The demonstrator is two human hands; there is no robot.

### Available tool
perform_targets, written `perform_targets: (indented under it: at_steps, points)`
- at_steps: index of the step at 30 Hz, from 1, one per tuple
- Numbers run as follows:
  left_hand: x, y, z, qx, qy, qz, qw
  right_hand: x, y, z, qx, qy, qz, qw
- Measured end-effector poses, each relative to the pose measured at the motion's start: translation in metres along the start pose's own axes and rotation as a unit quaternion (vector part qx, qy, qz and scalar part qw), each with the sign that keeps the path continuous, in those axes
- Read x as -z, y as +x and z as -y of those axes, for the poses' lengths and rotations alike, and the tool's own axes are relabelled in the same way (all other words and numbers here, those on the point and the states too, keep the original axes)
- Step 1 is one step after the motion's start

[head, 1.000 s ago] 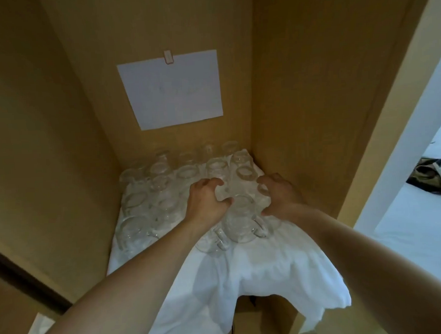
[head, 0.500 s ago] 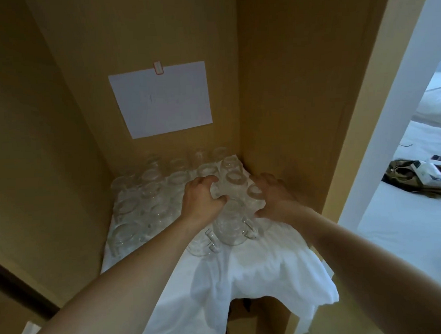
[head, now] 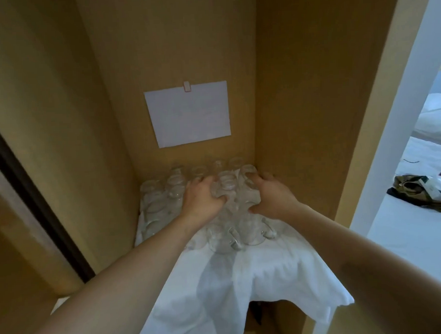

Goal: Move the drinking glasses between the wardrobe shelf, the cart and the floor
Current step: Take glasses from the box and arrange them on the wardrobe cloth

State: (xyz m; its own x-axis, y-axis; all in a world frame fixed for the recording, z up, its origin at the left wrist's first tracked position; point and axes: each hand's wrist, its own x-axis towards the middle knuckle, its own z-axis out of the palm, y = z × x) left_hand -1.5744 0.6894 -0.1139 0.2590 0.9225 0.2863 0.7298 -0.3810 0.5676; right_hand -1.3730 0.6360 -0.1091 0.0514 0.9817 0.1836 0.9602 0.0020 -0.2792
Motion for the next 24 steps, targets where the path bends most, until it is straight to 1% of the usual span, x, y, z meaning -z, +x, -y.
perform_targets:
  at_steps: [4, 9, 13, 17, 21, 24]
  points:
    - [0.021, -0.005, 0.019, 0.017, 0.014, -0.005, 1.0, -0.005, 0.004, 0.028, 0.025, -0.003, -0.011, 1.0]
    - [0.038, 0.002, 0.037, 0.039, 0.037, -0.011, 0.999, -0.009, 0.026, 0.054, 0.057, -0.007, 0.006, 0.998]
    - [0.051, 0.022, 0.049, 0.062, 0.056, -0.037, 0.996, -0.013, 0.061, 0.067, 0.086, 0.022, 0.019, 0.996]
    - [0.057, 0.047, 0.064, 0.086, 0.037, -0.038, 0.995, -0.02, 0.105, 0.076, 0.101, 0.046, 0.05, 0.993]
    - [0.056, 0.082, 0.086, 0.134, -0.027, -0.031, 0.99, -0.03, 0.153, 0.079, 0.116, 0.046, 0.061, 0.99]
    - [0.057, 0.115, 0.103, 0.197, -0.005, -0.036, 0.98, -0.038, 0.19, 0.081, 0.133, 0.041, 0.075, 0.987]
